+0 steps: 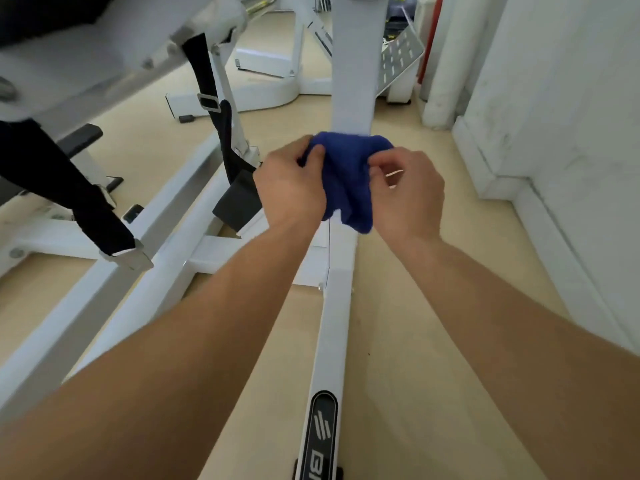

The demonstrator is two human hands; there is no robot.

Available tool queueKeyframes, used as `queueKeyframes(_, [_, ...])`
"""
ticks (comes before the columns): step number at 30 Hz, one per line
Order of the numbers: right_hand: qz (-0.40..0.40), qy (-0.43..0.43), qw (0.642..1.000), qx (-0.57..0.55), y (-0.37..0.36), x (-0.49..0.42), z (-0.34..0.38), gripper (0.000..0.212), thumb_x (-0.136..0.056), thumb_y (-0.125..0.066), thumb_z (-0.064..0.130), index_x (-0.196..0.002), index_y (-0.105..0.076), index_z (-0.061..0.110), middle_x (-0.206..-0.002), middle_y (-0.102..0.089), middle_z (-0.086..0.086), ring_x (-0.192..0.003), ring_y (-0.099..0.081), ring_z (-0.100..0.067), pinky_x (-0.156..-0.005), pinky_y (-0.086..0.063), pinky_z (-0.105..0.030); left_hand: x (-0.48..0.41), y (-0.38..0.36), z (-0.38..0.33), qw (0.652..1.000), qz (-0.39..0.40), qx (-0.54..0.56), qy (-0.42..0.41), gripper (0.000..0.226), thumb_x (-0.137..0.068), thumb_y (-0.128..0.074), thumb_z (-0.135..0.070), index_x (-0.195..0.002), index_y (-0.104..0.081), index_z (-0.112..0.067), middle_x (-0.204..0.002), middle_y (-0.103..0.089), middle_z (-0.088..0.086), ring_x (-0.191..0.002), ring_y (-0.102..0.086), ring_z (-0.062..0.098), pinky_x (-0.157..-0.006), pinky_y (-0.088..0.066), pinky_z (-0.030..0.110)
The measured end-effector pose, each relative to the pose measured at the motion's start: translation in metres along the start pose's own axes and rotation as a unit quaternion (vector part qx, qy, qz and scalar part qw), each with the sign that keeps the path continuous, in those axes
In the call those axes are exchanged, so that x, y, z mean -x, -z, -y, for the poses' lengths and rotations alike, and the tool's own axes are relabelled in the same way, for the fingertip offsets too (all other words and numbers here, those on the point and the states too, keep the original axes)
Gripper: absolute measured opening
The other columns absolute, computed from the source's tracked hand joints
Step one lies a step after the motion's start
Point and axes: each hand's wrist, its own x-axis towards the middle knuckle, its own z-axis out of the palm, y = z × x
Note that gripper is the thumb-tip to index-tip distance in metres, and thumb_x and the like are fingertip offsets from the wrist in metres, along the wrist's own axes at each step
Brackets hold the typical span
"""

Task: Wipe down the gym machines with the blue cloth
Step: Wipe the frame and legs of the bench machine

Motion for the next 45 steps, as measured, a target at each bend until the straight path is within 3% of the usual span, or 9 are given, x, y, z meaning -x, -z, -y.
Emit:
queueKeyframes(4, [0.021,-0.013,1.0,-0.001,0.002,-0.017,0.018,0.012,-0.093,-0.058,0.02,-0.099,-0.07,0.018,-0.089,-0.067,0.01,-0.086,-0.064,-0.012,-0.074,-0.05,-0.022,-0.019,-0.006,-0.015,1.0,-0.018,0.012,-0.012,0.021,-0.097,-0.049,-0.021,-0.09,-0.069,-0.019,-0.076,-0.067,-0.005,-0.075,-0.063,0.013,-0.064,-0.044,0.016])
queueKeyframes(8, [0.024,-0.028,0.998,-0.048,-0.007,-0.006,0.014,0.021,-0.093,-0.061,0.025,-0.113,-0.062,0.017,-0.101,-0.066,0.008,-0.091,-0.065,-0.009,-0.08,-0.05,-0.022,-0.004,-0.017,0.0,0.998,0.056,0.024,0.017,0.027,-0.103,-0.041,-0.024,-0.082,-0.056,-0.018,-0.069,-0.056,-0.009,-0.064,-0.052,0.005,-0.051,-0.034,0.01])
queueKeyframes(11, [0.063,-0.051,0.996,-0.038,-0.013,-0.003,0.007,0.022,-0.098,-0.053,0.03,-0.116,-0.06,0.018,-0.101,-0.065,0.011,-0.091,-0.062,-0.009,-0.072,-0.045,-0.016,0.007,-0.02,0.017,0.992,0.127,-0.011,0.008,0.027,-0.105,-0.036,-0.023,-0.083,-0.051,-0.017,-0.068,-0.052,-0.009,-0.06,-0.047,0.004,-0.049,-0.034,0.008])
queueKeyframes(16, [0.148,-0.053,0.987,-0.021,-0.021,-0.003,0.001,0.028,-0.104,-0.038,0.032,-0.118,-0.057,0.017,-0.104,-0.067,0.003,-0.094,-0.062,-0.017,-0.078,-0.046,-0.031,0.006,-0.02,0.024,0.985,0.169,-0.014,0.015,0.026,-0.105,-0.035,-0.021,-0.095,-0.057,-0.012,-0.079,-0.059,-0.003,-0.067,-0.052,0.004,-0.051,-0.036,0.009])
queueKeyframes(24, [0.045,0.003,0.997,-0.057,-0.005,-0.044,0.054,0.027,-0.103,-0.039,0.034,-0.115,-0.059,0.018,-0.096,-0.068,0.006,-0.085,-0.063,-0.012,-0.067,-0.043,-0.019,-0.021,-0.005,-0.042,0.977,0.146,0.154,0.014,0.032,-0.102,-0.039,-0.033,-0.103,-0.064,-0.013,-0.091,-0.07,0.001,-0.087,-0.066,0.016,-0.08,-0.053,0.032])
queueKeyframes(30, [0.012,0.041,0.998,-0.054,-0.006,-0.061,0.054,0.027,-0.102,-0.046,0.037,-0.115,-0.062,0.02,-0.091,-0.066,0.013,-0.083,-0.061,-0.008,-0.066,-0.039,-0.006,-0.04,-0.009,-0.044,0.992,0.103,0.047,-0.063,0.024,-0.105,-0.037,-0.027,-0.095,-0.056,-0.017,-0.08,-0.061,-0.011,-0.071,-0.056,0.003,-0.059,-0.038,0.008])
queueKeyframes(34, [0.021,0.013,0.999,-0.036,-0.025,-0.043,0.025,0.023,-0.101,-0.049,0.035,-0.114,-0.061,0.02,-0.086,-0.064,0.012,-0.079,-0.06,-0.009,-0.063,-0.039,-0.007,-0.033,-0.02,-0.006,0.988,0.152,-0.021,-0.032,0.022,-0.106,-0.036,-0.027,-0.094,-0.053,-0.021,-0.078,-0.058,-0.01,-0.068,-0.054,0.003,-0.056,-0.032,0.011])
queueKeyframes(37, [0.049,0.004,0.999,-0.022,-0.027,-0.035,0.016,0.024,-0.103,-0.046,0.033,-0.111,-0.061,0.016,-0.088,-0.064,0.008,-0.083,-0.061,-0.016,-0.067,-0.039,-0.021,-0.03,-0.016,-0.003,0.984,0.175,-0.033,-0.033,0.021,-0.106,-0.036,-0.026,-0.097,-0.054,-0.021,-0.079,-0.058,-0.01,-0.069,-0.053,0.003,-0.055,-0.032,0.009])
queueKeyframes(45, [-0.036,0.092,0.994,-0.046,0.006,-0.084,0.081,0.024,-0.103,-0.047,0.028,-0.108,-0.063,0.012,-0.08,-0.057,0.016,-0.068,-0.05,-0.002,-0.062,-0.035,-0.004,-0.064,0.004,-0.076,0.992,0.073,0.04,-0.095,0.021,-0.103,-0.043,-0.024,-0.086,-0.056,-0.021,-0.074,-0.06,-0.01,-0.068,-0.053,0.005,-0.055,-0.034,0.01])
